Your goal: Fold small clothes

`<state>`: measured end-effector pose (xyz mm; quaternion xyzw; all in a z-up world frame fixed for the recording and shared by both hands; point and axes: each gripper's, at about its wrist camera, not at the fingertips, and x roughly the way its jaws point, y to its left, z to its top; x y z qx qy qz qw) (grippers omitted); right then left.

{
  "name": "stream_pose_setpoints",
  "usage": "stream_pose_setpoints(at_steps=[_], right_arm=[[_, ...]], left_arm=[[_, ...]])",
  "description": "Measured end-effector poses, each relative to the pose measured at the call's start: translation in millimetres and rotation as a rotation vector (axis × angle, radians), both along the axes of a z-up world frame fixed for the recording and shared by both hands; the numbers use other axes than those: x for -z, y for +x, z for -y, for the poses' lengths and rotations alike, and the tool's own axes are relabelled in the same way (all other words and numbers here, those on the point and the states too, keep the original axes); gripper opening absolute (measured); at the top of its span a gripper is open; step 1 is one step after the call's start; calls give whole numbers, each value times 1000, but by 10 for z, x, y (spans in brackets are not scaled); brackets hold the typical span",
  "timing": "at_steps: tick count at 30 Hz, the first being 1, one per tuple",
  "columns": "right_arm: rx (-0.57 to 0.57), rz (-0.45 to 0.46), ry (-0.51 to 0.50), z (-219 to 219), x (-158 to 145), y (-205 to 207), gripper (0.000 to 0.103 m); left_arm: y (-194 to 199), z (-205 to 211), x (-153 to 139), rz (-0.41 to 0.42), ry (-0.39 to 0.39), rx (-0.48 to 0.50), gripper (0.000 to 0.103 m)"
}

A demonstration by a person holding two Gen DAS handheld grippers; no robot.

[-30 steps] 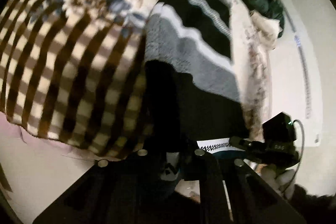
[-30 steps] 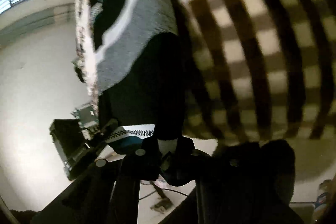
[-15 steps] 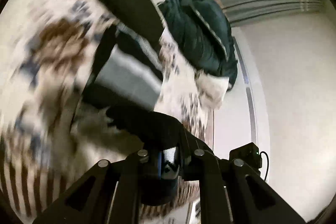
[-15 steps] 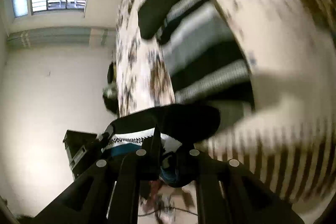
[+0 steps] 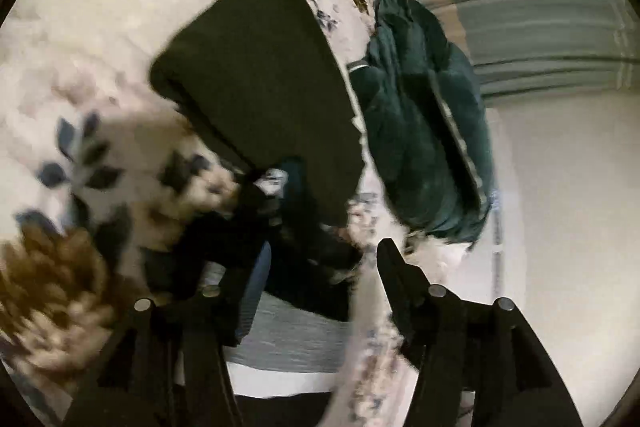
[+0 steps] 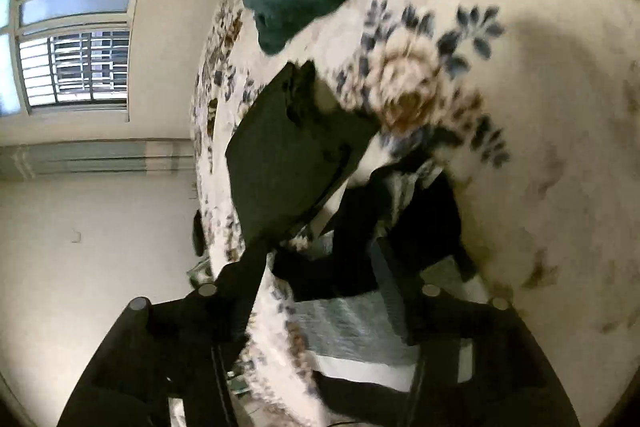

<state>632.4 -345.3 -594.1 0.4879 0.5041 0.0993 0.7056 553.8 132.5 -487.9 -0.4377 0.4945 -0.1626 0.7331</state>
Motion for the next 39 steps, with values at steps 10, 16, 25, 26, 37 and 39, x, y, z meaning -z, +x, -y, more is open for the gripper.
stream_pose_setpoints(at_steps=[10,16,25,26,37,39], right_arm=[[-149,-150,-225,-259,590,238,51],[-141,-98,-369,-294,542,388,5],[-276,-126,-288,-51,457,270,58],[-302,-114,-288,-22,381,203,63],[-504,-123,-200,26,722,309,97],[-530,-121,-163,-40,875,471,97]], left_arm=[[403,630,484,-9,367,253,18],[645,546,682,-29,392,262,9],[-98,214,169,29,250,178,69],[-278,168,123,26,235,145,70],[-2208,714,745,-130,-61,-340,72],[-2131,896,849,-107,-87,-367,72]])
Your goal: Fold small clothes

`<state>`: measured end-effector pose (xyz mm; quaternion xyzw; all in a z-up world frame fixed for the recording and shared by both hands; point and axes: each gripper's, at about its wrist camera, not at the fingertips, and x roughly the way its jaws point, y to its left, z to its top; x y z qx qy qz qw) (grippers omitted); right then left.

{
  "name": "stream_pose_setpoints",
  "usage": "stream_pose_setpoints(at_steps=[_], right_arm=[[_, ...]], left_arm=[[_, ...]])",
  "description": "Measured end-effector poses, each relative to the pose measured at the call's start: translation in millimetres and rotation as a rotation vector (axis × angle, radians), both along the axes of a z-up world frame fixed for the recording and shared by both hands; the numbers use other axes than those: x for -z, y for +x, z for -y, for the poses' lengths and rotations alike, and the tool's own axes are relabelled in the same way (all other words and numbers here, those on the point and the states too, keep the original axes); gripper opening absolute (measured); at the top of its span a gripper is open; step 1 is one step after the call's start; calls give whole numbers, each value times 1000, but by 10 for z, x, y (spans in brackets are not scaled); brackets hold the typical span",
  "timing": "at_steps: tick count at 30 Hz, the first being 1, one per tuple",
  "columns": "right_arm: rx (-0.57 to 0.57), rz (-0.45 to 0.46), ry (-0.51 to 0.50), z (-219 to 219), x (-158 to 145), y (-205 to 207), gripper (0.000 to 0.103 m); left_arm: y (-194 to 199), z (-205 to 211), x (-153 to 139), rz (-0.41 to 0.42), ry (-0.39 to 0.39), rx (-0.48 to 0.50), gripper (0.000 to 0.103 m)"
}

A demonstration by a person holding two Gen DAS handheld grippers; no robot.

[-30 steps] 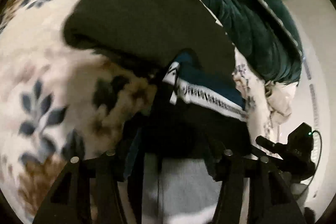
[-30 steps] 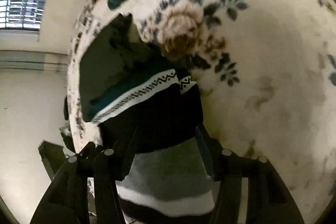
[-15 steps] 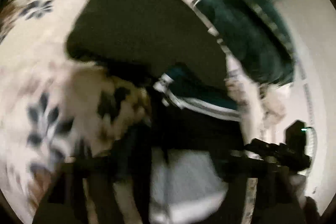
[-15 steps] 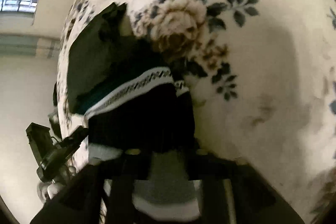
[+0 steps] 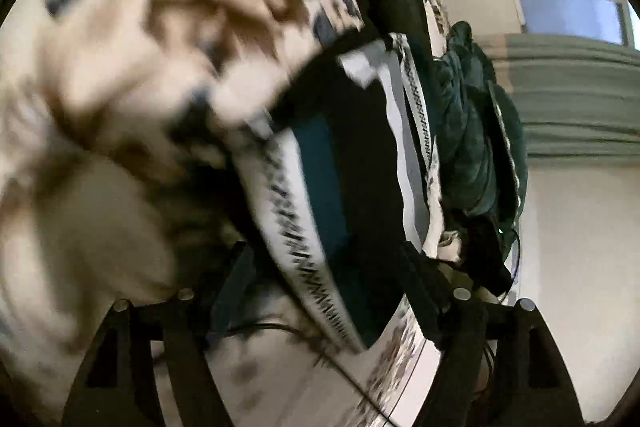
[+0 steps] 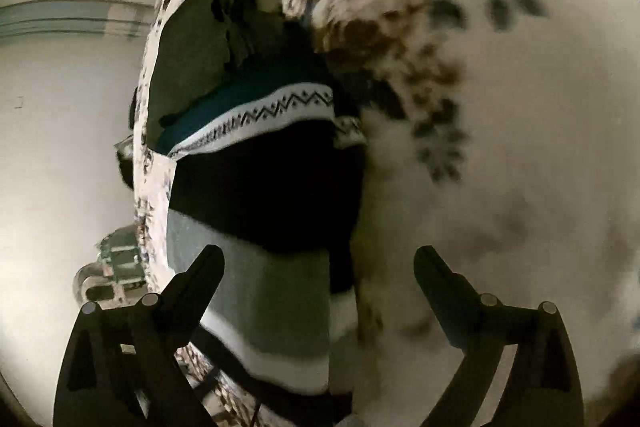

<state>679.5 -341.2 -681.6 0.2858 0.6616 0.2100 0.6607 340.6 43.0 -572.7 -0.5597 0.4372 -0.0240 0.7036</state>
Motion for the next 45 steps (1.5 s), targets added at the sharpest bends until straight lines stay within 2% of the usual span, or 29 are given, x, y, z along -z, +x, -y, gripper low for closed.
stream_pose_setpoints(at_steps=[3,7,9,10,11,12,13,15,17,21,23,24,26,28,29,30,31,32,35,39,41,43,45], right_arm=[[-51,-19,28,-128,206,231,97],[-106,-50,80,-308,394,442,99],[-97,-59,95,-341,410,492,99],[-90,-53,112,-352,398,500,98],[-92,-37,131,-373,375,488,87],[-97,-31,137,-399,363,464,46],[-114,-47,131,-447,379,420,30],[-88,-21,106,-465,306,314,23],[-39,-2,108,-431,172,201,20],[59,29,101,-319,-179,-230,19],[123,35,98,-306,-348,-621,18],[160,34,96,-321,-437,-903,18],[216,30,94,-384,-516,-1308,18],[277,-1,69,-531,-470,-1726,19],[301,-32,53,-577,-399,-1859,24],[321,-78,30,-609,-304,-1967,31],[336,-125,5,-601,-199,-2032,37],[353,-149,-28,-563,-142,-2070,50],[374,-123,-59,-414,-228,-2128,51],[303,-22,-196,-296,-650,-2035,51],[274,21,-246,-227,-879,-1940,51],[295,53,-280,-103,-1083,-1817,51],[286,76,-277,-39,-1205,-1630,60]], left_arm=[[189,180,152,22,3,-41,74],[280,159,288,6,-14,-140,78],[280,154,283,2,-15,-195,77],[290,157,260,-1,-3,-214,72],[298,170,236,4,8,-219,55],[322,174,211,15,16,-218,40],[347,158,174,22,34,-205,39],[384,78,112,33,44,-183,35],[441,-16,37,41,36,-146,33],[511,-394,-351,85,104,6,27],[535,-682,-539,101,116,90,27],[562,-851,-586,81,133,140,27],[594,-1082,-539,48,165,196,27],[671,-1313,-345,-50,178,225,29],[706,-1398,-283,-71,174,234,33],[735,-1469,-244,-93,182,240,42],[774,-1513,-251,-107,208,244,46],[799,-1545,-286,-89,225,244,48],[923,-1487,-436,-45,313,283,49],[1143,-1238,-520,-1,426,388,49],[1254,-1149,-486,1,441,412,49],[1332,-1081,-451,-8,458,424,49],[1375,-1040,-409,-20,476,440,49]])
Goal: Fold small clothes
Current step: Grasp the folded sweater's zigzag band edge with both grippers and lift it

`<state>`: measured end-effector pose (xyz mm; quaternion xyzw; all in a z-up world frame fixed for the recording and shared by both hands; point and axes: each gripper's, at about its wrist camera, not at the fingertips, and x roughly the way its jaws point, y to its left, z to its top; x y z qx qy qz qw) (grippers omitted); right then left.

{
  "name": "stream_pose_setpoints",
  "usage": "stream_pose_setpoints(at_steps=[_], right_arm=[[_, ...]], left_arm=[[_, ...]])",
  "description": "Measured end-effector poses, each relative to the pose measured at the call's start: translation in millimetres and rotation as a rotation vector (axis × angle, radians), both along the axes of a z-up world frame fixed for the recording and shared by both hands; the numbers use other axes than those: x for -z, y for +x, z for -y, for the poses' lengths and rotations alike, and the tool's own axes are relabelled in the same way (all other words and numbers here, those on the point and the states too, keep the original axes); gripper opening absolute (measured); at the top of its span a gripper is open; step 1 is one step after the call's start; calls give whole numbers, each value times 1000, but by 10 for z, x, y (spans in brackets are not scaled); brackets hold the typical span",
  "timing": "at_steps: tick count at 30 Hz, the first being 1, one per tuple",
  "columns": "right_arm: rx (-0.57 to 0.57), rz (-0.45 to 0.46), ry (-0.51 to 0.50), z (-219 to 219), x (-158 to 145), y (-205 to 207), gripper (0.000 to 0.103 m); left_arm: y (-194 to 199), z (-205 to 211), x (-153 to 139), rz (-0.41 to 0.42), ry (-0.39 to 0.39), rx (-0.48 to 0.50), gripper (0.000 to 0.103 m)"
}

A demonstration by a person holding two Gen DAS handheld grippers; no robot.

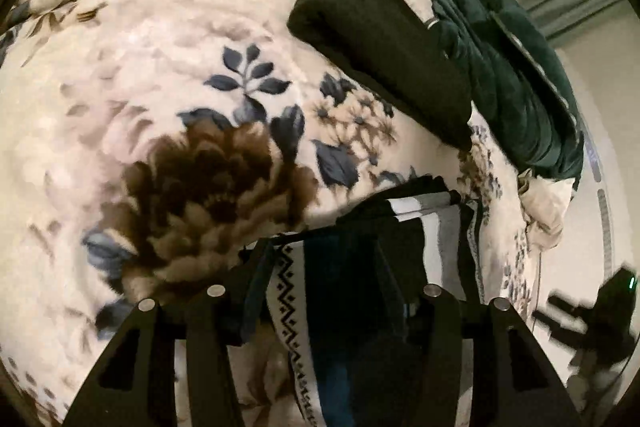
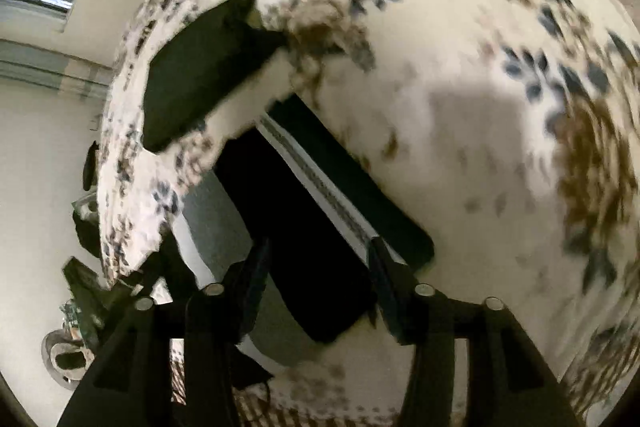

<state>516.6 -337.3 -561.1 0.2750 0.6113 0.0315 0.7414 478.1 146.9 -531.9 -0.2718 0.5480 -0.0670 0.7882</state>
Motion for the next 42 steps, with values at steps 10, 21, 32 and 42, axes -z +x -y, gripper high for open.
stream_pose_setpoints(at_steps=[10,21,32,42], right_arm=[[-317,-17,-93,-789,883,1593,8],[-287,177,-168,-732,295,1697,5],[-311,-56,17,-468,894,1878,67],[-355,26,106,-622,837,1796,17]], left_arm=[[16,4,4,54,24,-30,42],[184,27,-39,74,43,-47,9],[-110,-205,15,-4,-138,-184,57],[-136,-140,274,-22,-162,-228,24]])
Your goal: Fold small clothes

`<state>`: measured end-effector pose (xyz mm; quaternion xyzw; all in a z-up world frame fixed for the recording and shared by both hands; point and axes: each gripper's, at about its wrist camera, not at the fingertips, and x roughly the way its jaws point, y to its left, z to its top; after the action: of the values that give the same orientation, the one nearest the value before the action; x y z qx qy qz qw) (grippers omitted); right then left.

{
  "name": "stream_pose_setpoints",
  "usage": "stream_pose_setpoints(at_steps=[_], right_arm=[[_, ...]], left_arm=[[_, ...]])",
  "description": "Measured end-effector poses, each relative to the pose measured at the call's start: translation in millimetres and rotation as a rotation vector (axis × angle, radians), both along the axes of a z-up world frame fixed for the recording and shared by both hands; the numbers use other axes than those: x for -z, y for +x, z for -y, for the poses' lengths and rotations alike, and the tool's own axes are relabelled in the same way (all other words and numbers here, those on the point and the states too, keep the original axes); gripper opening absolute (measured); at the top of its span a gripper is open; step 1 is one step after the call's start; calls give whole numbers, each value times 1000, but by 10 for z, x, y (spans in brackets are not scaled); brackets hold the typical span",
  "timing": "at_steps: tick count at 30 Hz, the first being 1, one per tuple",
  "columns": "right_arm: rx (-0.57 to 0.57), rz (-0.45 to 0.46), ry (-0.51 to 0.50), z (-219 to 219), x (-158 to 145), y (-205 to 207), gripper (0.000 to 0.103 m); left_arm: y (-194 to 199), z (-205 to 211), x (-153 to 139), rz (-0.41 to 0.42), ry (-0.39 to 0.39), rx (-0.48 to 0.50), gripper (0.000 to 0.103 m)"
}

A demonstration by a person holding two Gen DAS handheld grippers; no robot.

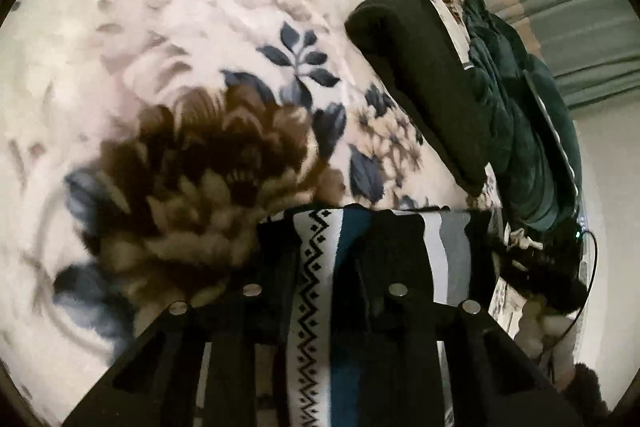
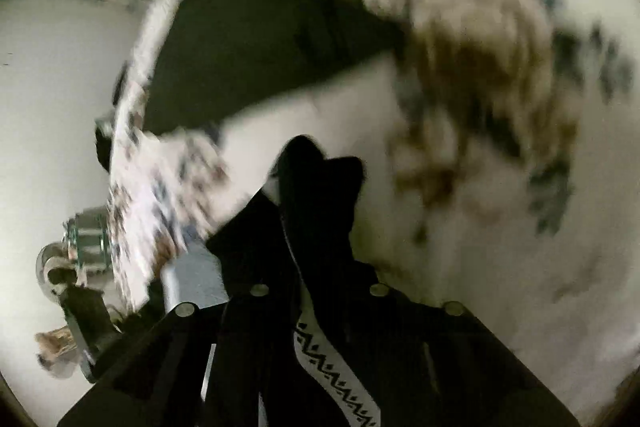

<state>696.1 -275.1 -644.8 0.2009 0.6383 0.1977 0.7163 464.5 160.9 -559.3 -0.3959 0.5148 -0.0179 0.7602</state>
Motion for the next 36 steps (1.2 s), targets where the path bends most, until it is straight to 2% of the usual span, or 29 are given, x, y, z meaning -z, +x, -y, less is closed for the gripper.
stream_pose_setpoints(at_steps=[1,2,3,4,5,6,7,8,10,12,16,19,21,22,23,25,26,27,28,29,33,36], right_arm=[[5,12,-8,-15,-32,43,17],[-9,-9,-20,-50,7,82,19],[-34,-58,-42,-95,87,117,23],[-48,-115,-62,-111,152,121,25],[-47,-135,-62,-83,143,93,31],[-36,-130,-60,-31,83,57,47],[-13,-117,-52,72,-34,-26,52],[-1,-113,-25,176,-148,-119,57],[13,-123,12,390,-389,-390,59],[15,-146,35,581,-567,-722,68],[20,-249,74,884,-658,-1417,69],[67,-287,76,1021,-496,-1688,69],[112,-314,90,1017,-248,-1750,69],[142,-312,104,993,-105,-1728,69],[177,-316,121,981,11,-1697,69],[290,-326,202,984,294,-1623,69],[328,-327,233,989,366,-1598,68],[361,-318,278,980,432,-1581,48],[382,-310,273,970,452,-1582,24],[394,-309,258,972,435,-1598,10],[417,-225,210,1142,109,-1738,7],[363,-248,115,1188,156,-1807,7]], left_arm=[[4,-6,-19,-10,-1,8,25],[-14,-12,-51,-16,-1,15,32],[-61,-11,-109,-24,-7,28,42],[-128,-1,-153,-20,-16,37,47],[-218,11,-222,-16,-17,40,56],[-310,35,-282,-12,-16,43,57],[-461,69,-366,-8,-22,51,57],[-565,104,-412,-12,-19,54,57],[-815,170,-497,-18,-27,43,58],[-1024,253,-495,-39,-54,23,58],[-1170,486,-259,-84,-117,6,58],[-1121,687,-41,-118,-89,39,58],[-1152,783,49,-115,-57,40,51],[-1178,804,53,-91,-56,35,42],[-1188,818,48,-77,-49,41,26],[-1228,830,17,-61,-14,44,18],[-1242,824,14,-56,-18,39,16],[-1255,809,3,-55,-17,31,15],[-1265,797,-8,-56,-17,22,14],[-1286,782,-30,-53,-25,17,14],[-1347,739,-27,-63,-28,20,14],[-1336,723,20,-90,-53,24,19]])
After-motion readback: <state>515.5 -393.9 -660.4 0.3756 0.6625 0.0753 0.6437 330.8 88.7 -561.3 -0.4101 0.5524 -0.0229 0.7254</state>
